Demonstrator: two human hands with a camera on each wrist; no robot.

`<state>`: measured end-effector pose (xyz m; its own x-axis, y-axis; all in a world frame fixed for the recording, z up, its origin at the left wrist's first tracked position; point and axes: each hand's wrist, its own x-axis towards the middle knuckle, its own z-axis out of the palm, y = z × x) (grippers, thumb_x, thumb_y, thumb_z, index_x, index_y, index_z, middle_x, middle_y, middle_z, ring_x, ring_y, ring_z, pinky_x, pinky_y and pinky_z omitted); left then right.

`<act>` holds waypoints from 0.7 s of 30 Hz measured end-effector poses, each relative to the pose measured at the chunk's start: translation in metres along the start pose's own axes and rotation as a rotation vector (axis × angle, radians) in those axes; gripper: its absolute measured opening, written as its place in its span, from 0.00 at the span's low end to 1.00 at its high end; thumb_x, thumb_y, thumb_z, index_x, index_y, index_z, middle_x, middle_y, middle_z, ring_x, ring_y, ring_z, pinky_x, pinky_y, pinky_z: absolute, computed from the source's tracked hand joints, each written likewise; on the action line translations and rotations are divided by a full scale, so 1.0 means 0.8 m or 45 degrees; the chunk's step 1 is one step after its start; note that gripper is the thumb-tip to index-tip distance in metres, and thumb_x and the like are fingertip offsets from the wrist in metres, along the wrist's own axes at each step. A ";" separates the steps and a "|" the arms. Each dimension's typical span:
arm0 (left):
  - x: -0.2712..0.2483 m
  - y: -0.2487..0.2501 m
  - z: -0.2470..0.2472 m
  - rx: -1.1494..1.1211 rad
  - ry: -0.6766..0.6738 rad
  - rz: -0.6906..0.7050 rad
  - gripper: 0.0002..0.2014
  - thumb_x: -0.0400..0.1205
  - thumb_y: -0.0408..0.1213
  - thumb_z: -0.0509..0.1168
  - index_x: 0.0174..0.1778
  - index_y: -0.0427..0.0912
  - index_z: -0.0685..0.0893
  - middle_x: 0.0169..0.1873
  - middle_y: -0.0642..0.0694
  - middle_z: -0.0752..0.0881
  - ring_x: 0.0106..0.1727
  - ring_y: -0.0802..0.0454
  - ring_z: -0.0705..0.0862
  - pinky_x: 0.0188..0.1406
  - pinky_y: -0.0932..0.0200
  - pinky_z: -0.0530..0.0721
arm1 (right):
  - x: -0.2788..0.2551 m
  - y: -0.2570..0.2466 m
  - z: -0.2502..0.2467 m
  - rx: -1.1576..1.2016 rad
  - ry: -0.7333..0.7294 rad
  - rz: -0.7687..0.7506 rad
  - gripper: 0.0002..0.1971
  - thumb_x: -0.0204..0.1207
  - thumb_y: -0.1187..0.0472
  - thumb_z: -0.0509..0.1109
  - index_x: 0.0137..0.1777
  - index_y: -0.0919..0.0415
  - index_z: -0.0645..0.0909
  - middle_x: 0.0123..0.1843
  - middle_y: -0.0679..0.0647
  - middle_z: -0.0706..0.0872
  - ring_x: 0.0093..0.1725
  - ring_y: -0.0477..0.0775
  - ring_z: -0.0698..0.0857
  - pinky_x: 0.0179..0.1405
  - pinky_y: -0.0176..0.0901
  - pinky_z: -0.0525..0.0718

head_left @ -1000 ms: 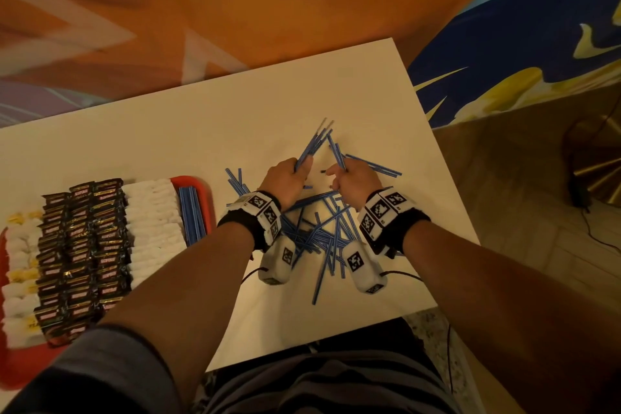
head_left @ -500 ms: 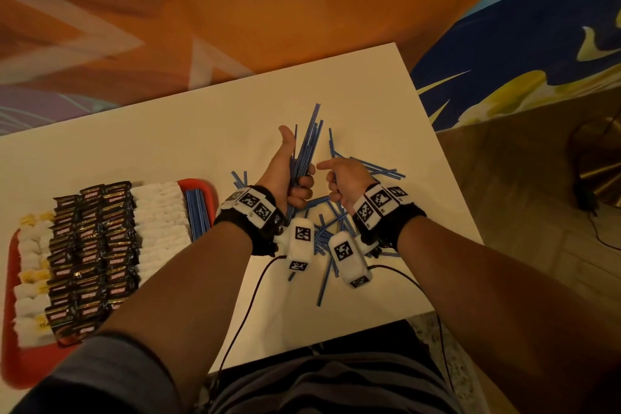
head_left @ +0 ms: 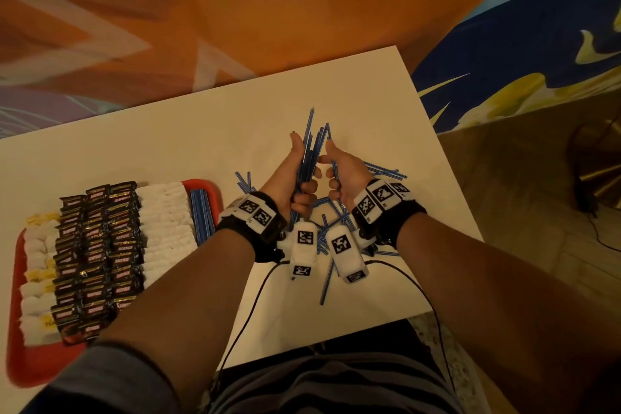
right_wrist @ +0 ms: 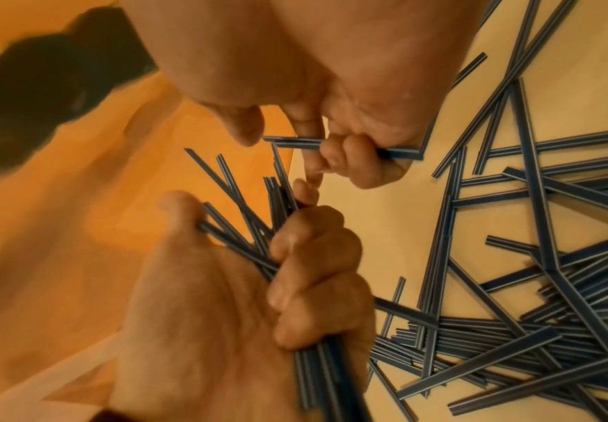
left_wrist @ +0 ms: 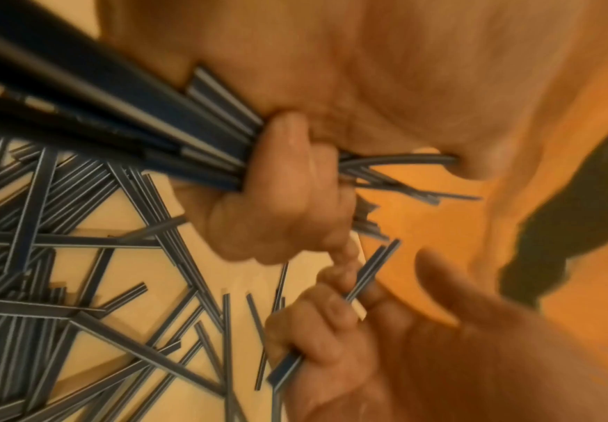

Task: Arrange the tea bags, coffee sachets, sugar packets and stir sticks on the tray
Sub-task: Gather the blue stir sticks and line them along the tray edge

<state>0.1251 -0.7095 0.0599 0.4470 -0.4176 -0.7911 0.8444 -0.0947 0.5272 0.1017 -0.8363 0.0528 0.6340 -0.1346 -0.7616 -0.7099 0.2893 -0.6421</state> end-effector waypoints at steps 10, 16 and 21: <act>-0.006 -0.020 0.006 0.307 0.186 0.062 0.35 0.76 0.79 0.40 0.25 0.48 0.60 0.20 0.51 0.62 0.21 0.53 0.54 0.19 0.63 0.55 | -0.014 -0.010 0.033 -0.251 -0.109 -0.082 0.19 0.82 0.37 0.61 0.50 0.54 0.78 0.42 0.50 0.80 0.35 0.49 0.75 0.34 0.45 0.75; -0.010 -0.016 -0.001 0.221 0.137 0.030 0.42 0.72 0.82 0.35 0.19 0.47 0.71 0.20 0.51 0.62 0.19 0.55 0.56 0.17 0.67 0.58 | -0.002 -0.006 0.037 -0.361 -0.076 -0.180 0.20 0.84 0.42 0.60 0.41 0.58 0.77 0.32 0.55 0.79 0.26 0.53 0.74 0.25 0.45 0.70; -0.024 -0.016 -0.003 0.244 -0.057 0.099 0.31 0.69 0.75 0.55 0.31 0.46 0.72 0.23 0.52 0.59 0.21 0.57 0.54 0.16 0.70 0.55 | 0.002 -0.013 0.035 -0.326 -0.092 -0.182 0.20 0.85 0.46 0.62 0.40 0.61 0.80 0.38 0.60 0.86 0.36 0.61 0.80 0.39 0.52 0.77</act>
<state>0.1060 -0.6982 0.0678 0.4916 -0.4697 -0.7333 0.7344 -0.2289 0.6389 0.1187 -0.8131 0.0604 0.7470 -0.0861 -0.6592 -0.6601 0.0222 -0.7509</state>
